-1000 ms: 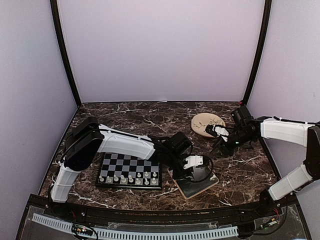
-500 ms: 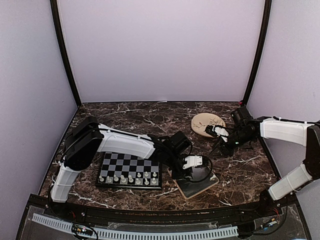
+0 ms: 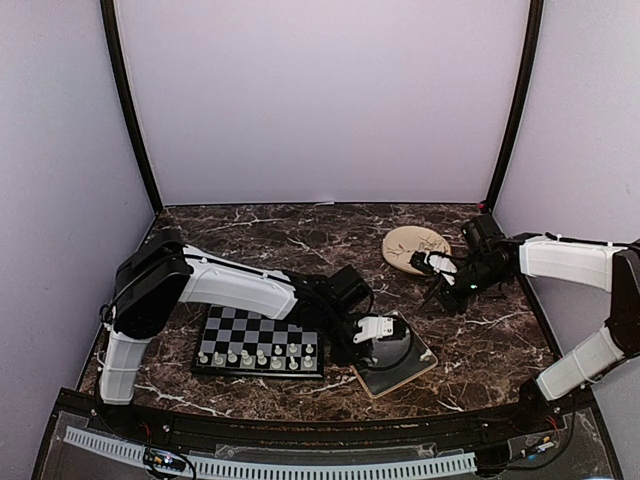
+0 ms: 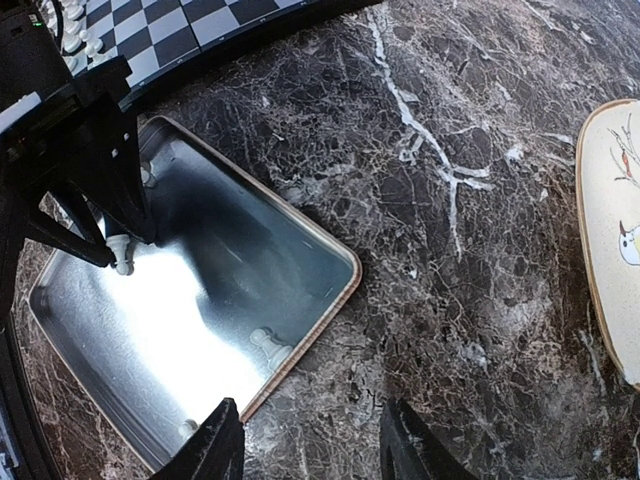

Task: Set up the chess pieces on the board
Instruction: Adjust the pawn in the storage box, then pick up the pawn from the storage box.

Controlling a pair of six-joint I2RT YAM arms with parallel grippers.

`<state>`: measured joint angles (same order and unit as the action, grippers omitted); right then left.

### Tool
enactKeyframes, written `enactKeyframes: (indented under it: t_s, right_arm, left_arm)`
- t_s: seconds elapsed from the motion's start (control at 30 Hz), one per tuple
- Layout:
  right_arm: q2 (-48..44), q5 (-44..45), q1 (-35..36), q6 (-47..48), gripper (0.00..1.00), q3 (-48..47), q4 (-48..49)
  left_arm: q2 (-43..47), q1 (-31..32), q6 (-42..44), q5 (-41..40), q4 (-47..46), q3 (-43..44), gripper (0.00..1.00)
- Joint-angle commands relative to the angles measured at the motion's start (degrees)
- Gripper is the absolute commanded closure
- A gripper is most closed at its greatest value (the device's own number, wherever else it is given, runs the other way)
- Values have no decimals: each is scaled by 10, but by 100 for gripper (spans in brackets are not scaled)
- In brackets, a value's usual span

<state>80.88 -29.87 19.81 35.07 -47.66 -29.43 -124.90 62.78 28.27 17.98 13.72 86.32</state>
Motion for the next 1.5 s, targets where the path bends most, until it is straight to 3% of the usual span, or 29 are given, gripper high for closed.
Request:
enactKeyframes:
  t_s: [0.0,0.47,0.8,1.17,1.33,1.47]
  right_arm:
    - [6,-12,-2,1,53,-13,1]
    - [11,-14,-2,2,54,-15,-1]
    - [13,-13,-2,2,54,-16,0]
    - [11,-47,-17,-28,56,-53,-20]
    - [31,-123,-48,-76,56,-146,-69]
    - [63,-186,-56,-140,54,-214,-86]
  left_arm:
    - [22,-3,2,-10,35,-32,63]
    - [31,-2,3,11,24,-47,74]
    - [31,1,5,12,9,-48,76]
    - [39,1,2,8,8,-52,88]
    - [85,-21,-67,16,-56,-71,89]
    - [138,-41,-158,16,-179,-113,89]
